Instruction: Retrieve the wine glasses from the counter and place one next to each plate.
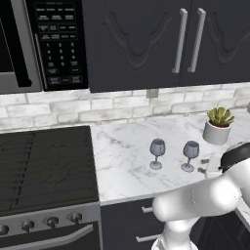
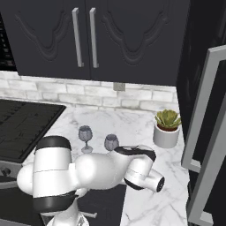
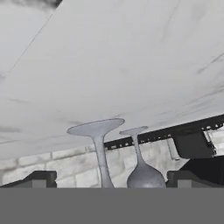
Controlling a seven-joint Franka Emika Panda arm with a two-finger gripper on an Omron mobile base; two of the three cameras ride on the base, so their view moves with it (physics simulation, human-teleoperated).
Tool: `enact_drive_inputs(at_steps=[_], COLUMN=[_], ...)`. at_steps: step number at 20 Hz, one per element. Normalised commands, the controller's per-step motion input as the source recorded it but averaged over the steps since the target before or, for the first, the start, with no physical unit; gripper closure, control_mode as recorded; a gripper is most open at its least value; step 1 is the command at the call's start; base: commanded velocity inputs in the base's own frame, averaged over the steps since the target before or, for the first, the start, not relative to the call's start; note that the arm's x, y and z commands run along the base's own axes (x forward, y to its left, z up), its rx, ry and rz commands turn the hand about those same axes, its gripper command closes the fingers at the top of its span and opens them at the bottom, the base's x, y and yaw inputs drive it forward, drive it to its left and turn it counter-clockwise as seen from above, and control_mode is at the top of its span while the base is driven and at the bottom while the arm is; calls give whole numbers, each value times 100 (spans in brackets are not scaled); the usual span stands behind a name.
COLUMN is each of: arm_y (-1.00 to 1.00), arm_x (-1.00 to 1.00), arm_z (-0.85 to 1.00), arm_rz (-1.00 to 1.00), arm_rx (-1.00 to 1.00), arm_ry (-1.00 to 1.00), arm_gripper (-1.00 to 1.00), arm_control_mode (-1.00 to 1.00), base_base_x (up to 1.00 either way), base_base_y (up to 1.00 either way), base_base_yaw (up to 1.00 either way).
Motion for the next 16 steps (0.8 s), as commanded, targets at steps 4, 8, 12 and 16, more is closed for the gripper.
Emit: enact_drive_inputs(at_steps=[4, 8, 12, 16], arm_y=[0, 0, 0, 0], arm_x=[19, 29, 40, 29], arm_z=[-16, -18, -8, -3], arm_rz=[0, 0, 0, 0], arm_rx=[0, 0, 0, 0], arm_ry=[0, 0, 0, 0], arm_gripper=[-100, -100, -100, -100], arm_control_mode=[-100, -100, -100, -100], base_base_x=[0, 0, 0, 0], base_base_y=[0, 0, 0, 0], base_base_yaw=[0, 0, 0, 0])
